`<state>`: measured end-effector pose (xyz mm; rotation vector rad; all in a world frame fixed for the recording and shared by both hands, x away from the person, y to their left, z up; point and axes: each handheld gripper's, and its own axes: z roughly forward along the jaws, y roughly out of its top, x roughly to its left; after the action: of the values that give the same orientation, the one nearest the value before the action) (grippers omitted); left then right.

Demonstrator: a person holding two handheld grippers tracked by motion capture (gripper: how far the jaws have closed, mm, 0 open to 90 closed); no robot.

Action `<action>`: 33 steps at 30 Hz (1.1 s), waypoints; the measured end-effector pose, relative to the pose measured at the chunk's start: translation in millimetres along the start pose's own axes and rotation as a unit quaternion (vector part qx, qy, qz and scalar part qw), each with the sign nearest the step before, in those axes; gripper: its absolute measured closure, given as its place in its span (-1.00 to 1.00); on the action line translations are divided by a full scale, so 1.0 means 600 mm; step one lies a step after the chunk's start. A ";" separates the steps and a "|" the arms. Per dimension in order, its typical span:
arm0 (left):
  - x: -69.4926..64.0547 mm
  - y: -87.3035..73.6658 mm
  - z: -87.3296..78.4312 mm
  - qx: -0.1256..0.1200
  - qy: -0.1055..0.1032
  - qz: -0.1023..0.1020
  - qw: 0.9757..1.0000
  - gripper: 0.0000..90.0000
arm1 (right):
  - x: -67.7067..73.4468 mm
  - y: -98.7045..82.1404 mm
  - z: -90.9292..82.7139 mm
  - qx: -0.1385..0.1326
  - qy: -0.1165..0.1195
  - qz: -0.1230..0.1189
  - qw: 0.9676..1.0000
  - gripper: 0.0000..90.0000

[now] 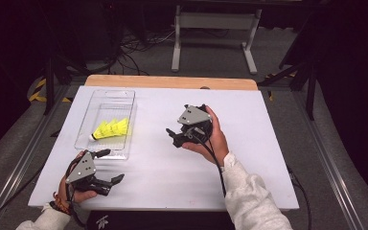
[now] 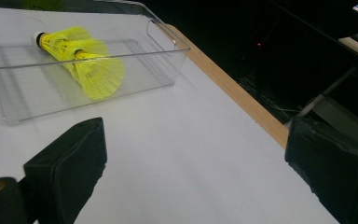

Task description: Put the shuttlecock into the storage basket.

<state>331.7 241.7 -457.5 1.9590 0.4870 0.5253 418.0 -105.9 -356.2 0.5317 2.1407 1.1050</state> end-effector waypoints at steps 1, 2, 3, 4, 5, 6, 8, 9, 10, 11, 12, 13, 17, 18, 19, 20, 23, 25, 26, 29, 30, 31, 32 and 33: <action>0.000 0.000 0.000 0.001 0.000 -0.001 1.000 -0.88 | -0.001 -0.001 -0.001 0.000 0.000 0.002 1.000 -0.87; 0.000 0.000 0.000 0.001 0.000 -0.001 1.000 -0.88 | -0.001 -0.003 -0.003 -0.001 0.000 0.002 1.000 -0.87; 0.000 0.000 0.000 0.000 0.000 -0.001 1.000 -0.88 | -0.001 -0.003 -0.004 -0.001 -0.001 0.003 1.000 -0.87; 0.000 0.000 0.000 0.001 0.000 -0.001 1.000 -0.88 | -0.002 -0.005 -0.005 0.000 -0.001 0.002 1.000 -0.87; 0.000 0.000 0.000 0.001 0.000 -0.001 1.000 -0.88 | -0.002 -0.006 -0.007 0.000 -0.003 0.001 1.000 -0.87; 0.000 0.000 0.000 0.001 0.000 -0.001 1.000 -0.88 | -0.002 -0.006 -0.007 0.000 -0.003 0.001 1.000 -0.87; 0.000 0.000 0.001 0.001 -0.001 0.000 1.000 -0.88 | -0.003 -0.009 -0.009 0.001 -0.005 0.001 1.000 -0.87; 0.000 0.000 0.000 0.001 0.000 0.000 1.000 -0.88 | -0.003 -0.010 -0.010 0.001 -0.005 0.002 1.000 -0.87; 0.000 0.000 0.000 0.001 0.000 0.000 1.000 -0.88 | -0.004 -0.011 -0.011 0.001 -0.006 0.001 1.000 -0.87; 0.000 0.000 0.000 0.001 0.000 0.000 1.000 -0.88 | -0.004 -0.013 -0.012 0.001 -0.008 0.001 1.000 -0.87; -0.001 0.000 0.000 0.001 -0.001 -0.001 1.000 -0.88 | -0.004 -0.015 -0.013 0.001 -0.008 0.003 1.000 -0.87; -0.001 0.000 0.000 0.001 -0.002 -0.001 1.000 -0.89 | -0.004 -0.017 -0.014 0.001 -0.008 0.003 1.000 -0.87; -0.001 0.000 0.001 0.002 -0.003 0.000 1.000 -0.88 | -0.003 -0.028 -0.015 0.001 -0.013 0.007 1.000 -0.87; -0.001 0.000 0.001 0.002 -0.003 0.000 1.000 -0.88 | -0.003 -0.028 -0.015 0.001 -0.013 0.007 1.000 -0.87; -0.002 0.000 0.002 0.002 -0.002 0.001 1.000 -0.89 | -0.003 -0.031 -0.017 0.000 -0.015 0.010 1.000 -0.88; -0.001 0.000 0.002 0.002 -0.002 0.002 1.000 -0.89 | -0.003 -0.034 -0.018 -0.003 -0.015 0.012 1.000 -0.88; -0.002 0.000 0.002 0.002 -0.003 0.001 1.000 -0.89 | -0.002 -0.038 -0.023 -0.002 -0.021 0.010 1.000 -0.88; -0.002 0.000 0.001 0.002 -0.002 0.001 1.000 -0.89 | -0.001 -0.040 -0.027 -0.003 -0.024 0.007 1.000 -0.88; -0.001 0.000 0.001 0.002 -0.003 0.002 1.000 -0.89 | -0.001 -0.042 -0.029 -0.004 -0.024 0.007 1.000 -0.88; -0.002 0.000 0.001 0.002 -0.003 0.001 1.000 -0.89 | 0.003 -0.044 -0.033 -0.001 -0.030 -0.004 1.000 -0.88; -0.002 0.000 0.001 0.001 -0.003 0.001 1.000 -0.89 | 0.004 -0.045 -0.034 0.000 -0.030 -0.005 1.000 -0.88; -0.002 0.000 0.001 0.001 -0.003 0.001 1.000 -0.89 | 0.004 -0.045 -0.034 0.000 -0.030 -0.005 1.000 -0.88; -0.002 0.000 0.001 0.002 -0.003 0.003 1.000 -0.89 | 0.005 -0.046 -0.036 0.000 -0.028 -0.006 1.000 -0.88; -0.002 0.000 0.001 0.001 -0.003 0.003 1.000 -0.89 | 0.006 -0.048 -0.037 -0.001 -0.029 -0.007 1.000 -0.88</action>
<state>330.7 240.8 -458.0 1.9645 0.4787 0.5224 397.8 -132.3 -372.0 0.5398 2.0912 1.0706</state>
